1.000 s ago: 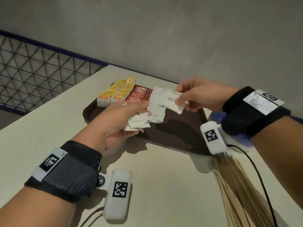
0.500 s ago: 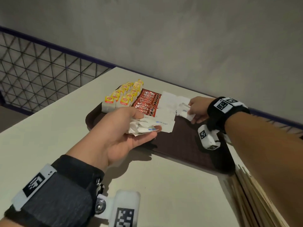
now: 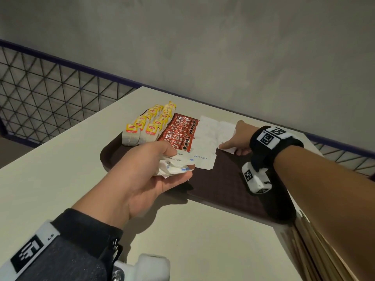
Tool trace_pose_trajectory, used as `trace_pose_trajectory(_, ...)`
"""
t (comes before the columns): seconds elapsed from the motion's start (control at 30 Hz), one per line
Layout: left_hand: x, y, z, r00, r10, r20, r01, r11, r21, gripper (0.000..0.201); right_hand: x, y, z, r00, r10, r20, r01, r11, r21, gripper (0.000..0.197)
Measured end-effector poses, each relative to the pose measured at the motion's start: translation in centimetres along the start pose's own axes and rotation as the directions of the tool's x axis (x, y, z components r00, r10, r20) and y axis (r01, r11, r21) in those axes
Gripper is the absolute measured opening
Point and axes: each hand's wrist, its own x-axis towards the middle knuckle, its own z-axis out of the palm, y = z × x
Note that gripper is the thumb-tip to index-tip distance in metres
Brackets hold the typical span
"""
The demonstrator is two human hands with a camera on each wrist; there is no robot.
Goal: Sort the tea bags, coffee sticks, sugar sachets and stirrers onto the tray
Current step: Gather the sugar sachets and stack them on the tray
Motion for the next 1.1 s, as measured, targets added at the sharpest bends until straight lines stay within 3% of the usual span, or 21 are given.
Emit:
trace_pose_trajectory(0.27,0.3,-0.3,0.0,0.999,0.045,-0.021,-0.045,0.999,-0.011,0.025,0.8,0.0,-0.3,1.0,0.0,-0.011,-0.001,0.999,-0.05,0.043)
trace_pose_trajectory(0.4,0.6,-0.6,-0.2,0.997,0.074,-0.011,-0.073,0.997,0.033,0.039,0.5,-0.1,-0.4,1.0,0.013,0.009,-0.013,1.0,-0.021,0.05)
trace_pose_trajectory(0.53,0.6,-0.5,-0.3,0.996,0.089,0.014,-0.09,0.983,0.16,0.053,-1.8,-0.3,-2.2,0.994,0.011,-0.107,-0.02,0.996,-0.086,0.072)
trace_pose_trajectory(0.6,0.4,-0.3,-0.2,0.995,0.098,0.023,-0.1,0.964,0.245,0.053,-4.2,-1.0,-3.2,0.992,-0.044,-0.119,0.048,0.998,0.031,0.063)
trace_pose_trajectory(0.63,0.2,-0.3,-0.1,0.995,0.099,0.027,-0.103,0.956,0.276,0.053,-5.8,-1.4,-3.4,0.994,-0.058,-0.094,0.077,0.975,0.207,0.058)
trace_pose_trajectory(0.7,-0.1,-0.2,0.0,0.995,0.094,0.045,-0.103,0.941,0.321,0.05,-9.6,-2.1,-3.2,0.996,-0.077,0.043,0.033,0.782,0.622,0.054)
trace_pose_trajectory(0.77,-0.5,-0.2,0.1,0.994,0.075,0.077,-0.098,0.927,0.361,0.049,-13.6,-2.4,-1.9,0.969,-0.142,0.203,-0.091,0.557,0.825,0.053)
trace_pose_trajectory(0.83,-0.9,-0.3,0.2,0.99,0.04,0.135,-0.093,0.907,0.411,0.051,-16.6,-2.1,0.4,0.934,-0.218,0.284,-0.152,0.479,0.865,0.046)
trace_pose_trajectory(0.93,-1.5,-0.7,0.3,0.981,0.0,0.196,-0.098,0.866,0.49,0.05,-19.1,-1.4,4.0,0.918,-0.296,0.263,-0.135,0.39,0.911,0.038)
trace_pose_trajectory(1.1,-1.9,-1.3,0.7,0.98,-0.029,0.199,-0.077,0.86,0.505,0.046,-20.3,0.2,7.5,0.969,-0.122,0.214,-0.218,-0.019,0.976,0.028)
